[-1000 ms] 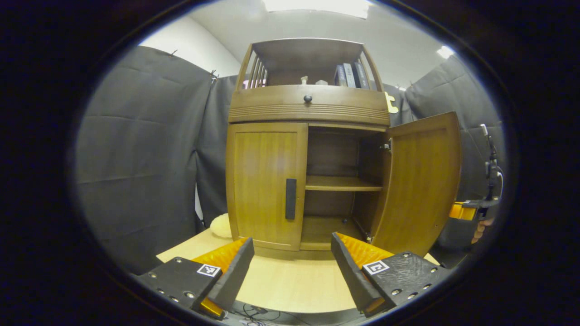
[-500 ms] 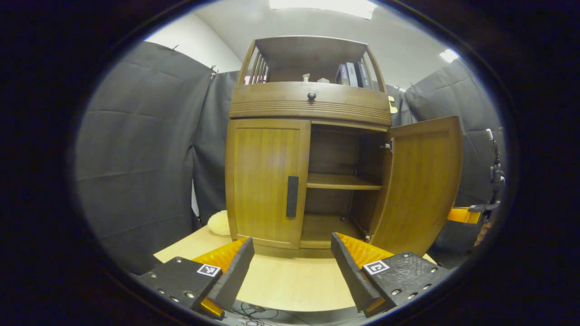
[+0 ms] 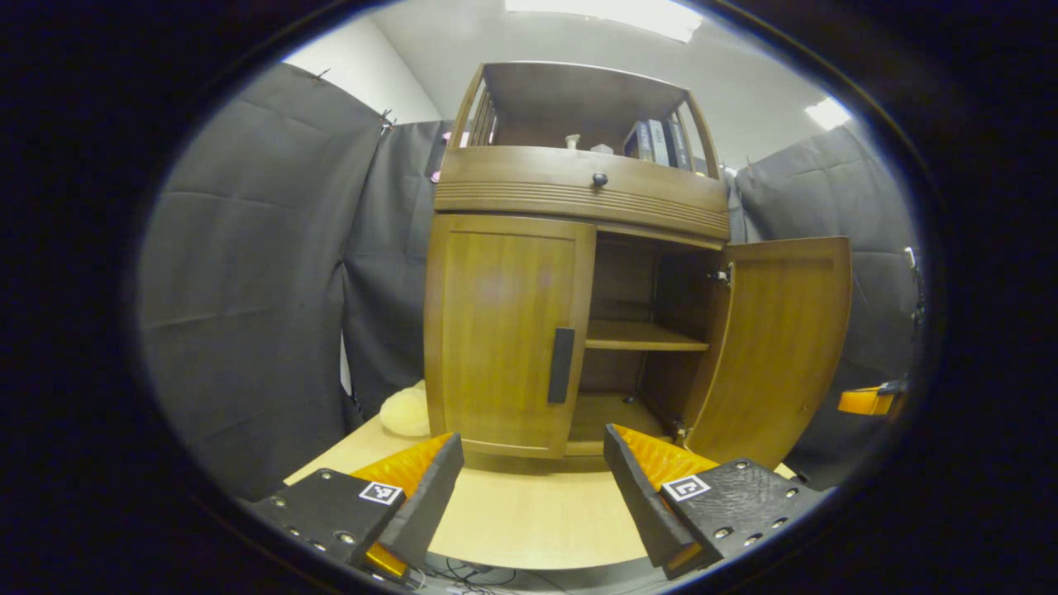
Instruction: Open the right door of the double-door shoe cabinet with the right hand, and open the left door with the left hand.
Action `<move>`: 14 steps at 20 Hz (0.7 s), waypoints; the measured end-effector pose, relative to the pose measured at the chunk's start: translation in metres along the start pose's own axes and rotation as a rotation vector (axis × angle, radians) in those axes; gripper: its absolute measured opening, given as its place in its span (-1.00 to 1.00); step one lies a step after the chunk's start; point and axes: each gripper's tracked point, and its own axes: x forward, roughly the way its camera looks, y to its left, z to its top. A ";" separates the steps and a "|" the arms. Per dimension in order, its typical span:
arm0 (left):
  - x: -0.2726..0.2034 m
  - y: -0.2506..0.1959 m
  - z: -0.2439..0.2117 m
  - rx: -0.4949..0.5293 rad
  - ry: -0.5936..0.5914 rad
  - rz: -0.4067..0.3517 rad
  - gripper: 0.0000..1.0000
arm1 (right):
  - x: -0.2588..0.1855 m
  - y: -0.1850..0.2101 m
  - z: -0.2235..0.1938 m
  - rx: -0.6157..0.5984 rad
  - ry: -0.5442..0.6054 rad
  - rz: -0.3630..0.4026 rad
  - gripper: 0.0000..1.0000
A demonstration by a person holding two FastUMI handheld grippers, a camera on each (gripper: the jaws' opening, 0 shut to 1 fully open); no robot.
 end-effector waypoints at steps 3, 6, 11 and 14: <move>0.007 0.032 0.004 0.004 -0.013 -0.016 1.00 | -0.004 0.047 0.000 0.029 -0.012 -0.006 -0.95; 0.013 0.065 0.005 -0.014 -0.011 -0.012 1.00 | 0.004 0.096 0.004 0.037 -0.029 -0.007 -0.98; 0.002 0.124 0.009 -0.049 -0.040 0.014 1.00 | 0.026 0.160 0.032 -0.011 -0.081 0.044 -0.94; 0.010 0.147 0.011 -0.093 -0.049 0.026 1.00 | 0.033 0.179 0.050 -0.034 -0.113 0.064 -0.98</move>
